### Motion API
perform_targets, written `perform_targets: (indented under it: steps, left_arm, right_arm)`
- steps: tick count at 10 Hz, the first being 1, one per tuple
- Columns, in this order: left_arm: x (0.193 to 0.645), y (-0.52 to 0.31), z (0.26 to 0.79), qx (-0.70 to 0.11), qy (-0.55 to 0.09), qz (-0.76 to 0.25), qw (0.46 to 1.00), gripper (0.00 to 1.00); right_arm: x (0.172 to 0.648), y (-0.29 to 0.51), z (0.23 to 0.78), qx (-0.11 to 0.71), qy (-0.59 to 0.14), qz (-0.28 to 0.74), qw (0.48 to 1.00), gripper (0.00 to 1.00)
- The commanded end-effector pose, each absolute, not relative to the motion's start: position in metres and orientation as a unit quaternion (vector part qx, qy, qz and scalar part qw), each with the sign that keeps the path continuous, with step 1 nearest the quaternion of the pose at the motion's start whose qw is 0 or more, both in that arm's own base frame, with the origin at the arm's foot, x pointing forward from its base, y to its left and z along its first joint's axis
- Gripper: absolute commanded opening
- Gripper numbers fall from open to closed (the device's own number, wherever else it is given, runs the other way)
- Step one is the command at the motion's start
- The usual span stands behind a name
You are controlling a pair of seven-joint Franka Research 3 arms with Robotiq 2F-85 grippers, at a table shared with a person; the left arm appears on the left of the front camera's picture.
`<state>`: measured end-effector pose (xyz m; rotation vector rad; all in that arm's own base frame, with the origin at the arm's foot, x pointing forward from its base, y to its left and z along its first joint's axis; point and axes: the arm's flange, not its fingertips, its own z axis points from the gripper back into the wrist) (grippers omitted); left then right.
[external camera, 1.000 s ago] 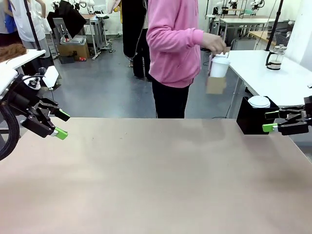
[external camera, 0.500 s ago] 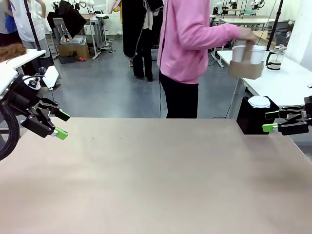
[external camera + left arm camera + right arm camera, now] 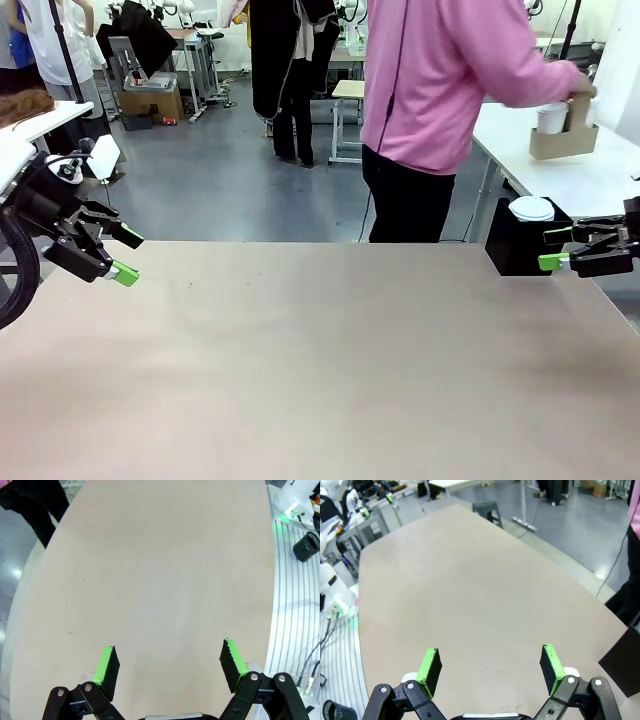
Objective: Pour a drink into a cup and package it in a carrier.
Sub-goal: Insert the held 600 ml Paper Cup into the Cup Carrier.
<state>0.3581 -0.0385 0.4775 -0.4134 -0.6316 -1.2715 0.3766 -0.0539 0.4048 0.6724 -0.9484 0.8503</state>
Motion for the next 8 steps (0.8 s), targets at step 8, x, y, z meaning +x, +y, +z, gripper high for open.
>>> perform_targets:
  steps: [8]
  left_arm:
    - [0.3587, -0.0384, 0.4773, -0.197, -0.297, -0.581, 0.732, 1.00]
  right_arm:
    - [0.3772, -0.0540, 0.4054, 0.304, -0.438, 0.394, 0.749, 1.00]
